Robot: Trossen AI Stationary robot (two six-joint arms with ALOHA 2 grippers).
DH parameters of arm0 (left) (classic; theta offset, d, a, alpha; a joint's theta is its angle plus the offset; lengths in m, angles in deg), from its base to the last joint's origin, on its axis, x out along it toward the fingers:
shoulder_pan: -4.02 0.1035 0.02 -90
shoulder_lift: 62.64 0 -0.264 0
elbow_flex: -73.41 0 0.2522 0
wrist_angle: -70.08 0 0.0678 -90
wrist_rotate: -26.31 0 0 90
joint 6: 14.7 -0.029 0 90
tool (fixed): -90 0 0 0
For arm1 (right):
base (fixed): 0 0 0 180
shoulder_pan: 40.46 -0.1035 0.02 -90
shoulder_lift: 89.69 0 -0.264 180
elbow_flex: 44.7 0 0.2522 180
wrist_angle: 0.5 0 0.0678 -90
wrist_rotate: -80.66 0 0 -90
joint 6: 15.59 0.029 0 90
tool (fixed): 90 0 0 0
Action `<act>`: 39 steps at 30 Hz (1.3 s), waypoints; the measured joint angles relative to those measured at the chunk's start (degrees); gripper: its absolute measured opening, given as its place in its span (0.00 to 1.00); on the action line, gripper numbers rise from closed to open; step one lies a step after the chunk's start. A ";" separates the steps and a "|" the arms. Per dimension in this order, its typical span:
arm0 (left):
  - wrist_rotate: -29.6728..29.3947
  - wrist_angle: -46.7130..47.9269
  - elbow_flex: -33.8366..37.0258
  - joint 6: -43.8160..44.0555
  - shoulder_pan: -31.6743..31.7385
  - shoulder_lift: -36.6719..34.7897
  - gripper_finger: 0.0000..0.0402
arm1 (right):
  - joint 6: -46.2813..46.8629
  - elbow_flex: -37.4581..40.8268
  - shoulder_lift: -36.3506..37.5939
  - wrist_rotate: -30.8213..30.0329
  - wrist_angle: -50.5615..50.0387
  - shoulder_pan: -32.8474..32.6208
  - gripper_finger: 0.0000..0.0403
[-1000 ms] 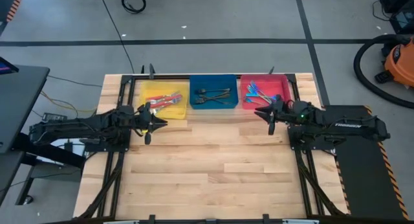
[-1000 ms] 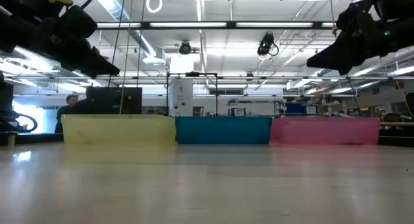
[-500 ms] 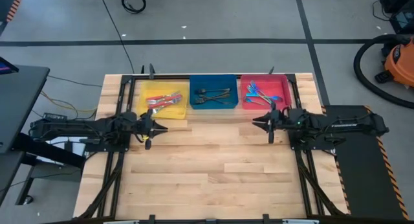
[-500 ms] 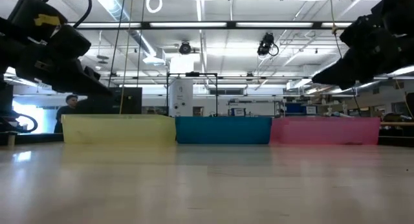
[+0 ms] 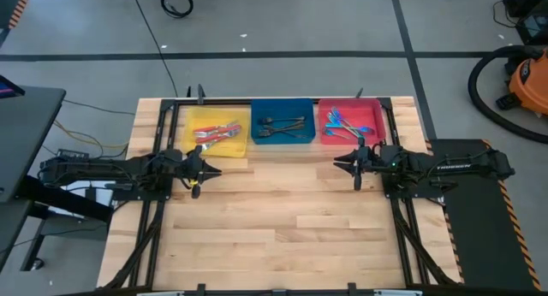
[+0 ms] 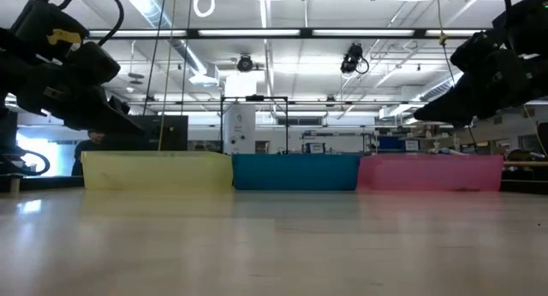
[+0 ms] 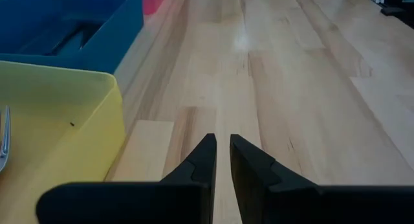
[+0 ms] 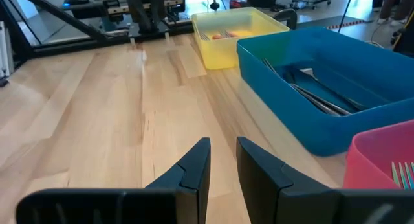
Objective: Sort silverware by color (type)
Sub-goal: Return to Home Position
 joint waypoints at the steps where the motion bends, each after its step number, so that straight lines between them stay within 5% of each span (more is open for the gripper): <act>1: -0.01 0.00 0.00 -0.01 0.00 0.02 0.11 | 0.25 0.00 0.00 0.00 -0.02 0.00 0.21; 19: 0.09 0.03 0.04 -0.31 -0.26 -1.79 0.11 | -0.44 0.00 1.00 -0.44 -0.25 0.00 0.21; 39: 0.09 -0.12 0.07 -0.33 -0.22 -25.07 0.11 | -0.46 0.00 19.04 -0.42 0.42 3.37 0.21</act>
